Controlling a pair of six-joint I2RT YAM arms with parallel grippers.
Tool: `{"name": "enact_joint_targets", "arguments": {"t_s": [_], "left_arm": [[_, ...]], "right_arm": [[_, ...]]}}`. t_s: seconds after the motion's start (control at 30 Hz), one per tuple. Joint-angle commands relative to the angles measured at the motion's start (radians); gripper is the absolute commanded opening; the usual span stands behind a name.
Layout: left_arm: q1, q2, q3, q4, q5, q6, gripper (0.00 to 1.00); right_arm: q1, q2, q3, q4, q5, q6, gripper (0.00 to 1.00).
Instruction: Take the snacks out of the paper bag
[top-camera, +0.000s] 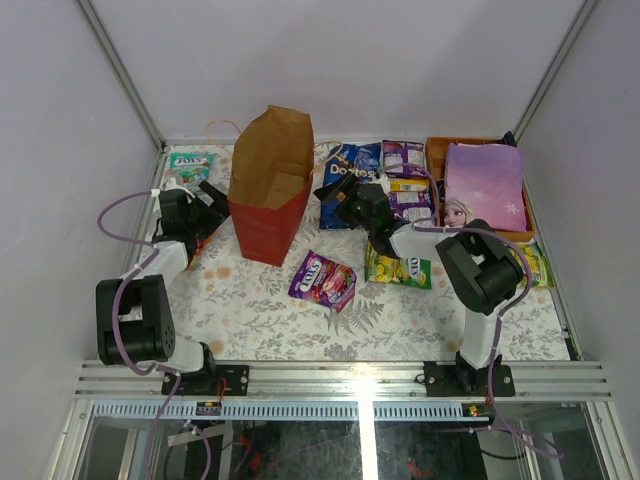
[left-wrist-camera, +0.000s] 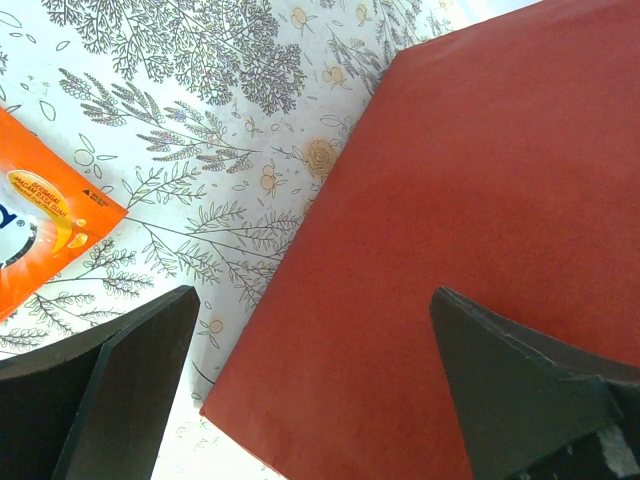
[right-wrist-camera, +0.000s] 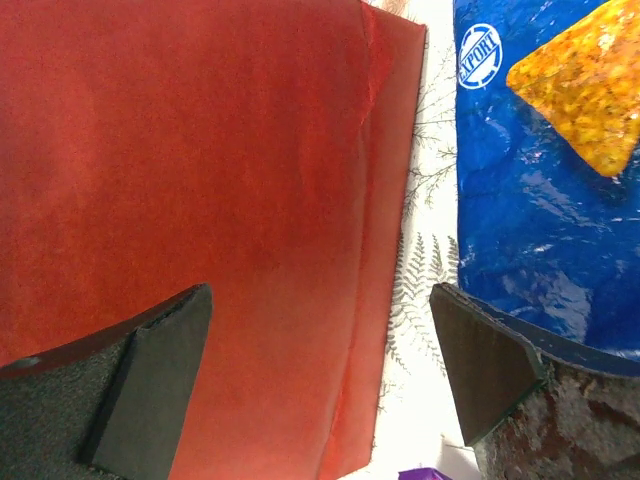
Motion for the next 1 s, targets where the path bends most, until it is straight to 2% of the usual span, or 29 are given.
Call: {"name": "enact_joint_targets", "arguments": {"t_s": [0.0,0.33,0.53,0.97], "left_arm": [[0.005,0.025,-0.014,0.088,0.013,-0.006,1.0],[0.004,0.091,0.034,0.104,0.018,-0.012,1.0],[0.001,0.161,0.09,0.127,0.003,-0.037,1.0],[-0.023,0.398,0.317,0.094,-0.028,-0.054,0.99]], "right_arm": [[0.016,0.049,0.097,0.033,-0.043,0.054,0.98],[0.039,0.173,0.267,-0.009,-0.044,0.05,0.98],[0.037,0.277,0.441,-0.06,-0.027,0.003,0.98],[0.03,0.472,0.812,-0.185,-0.022,-0.038,0.99]]}}
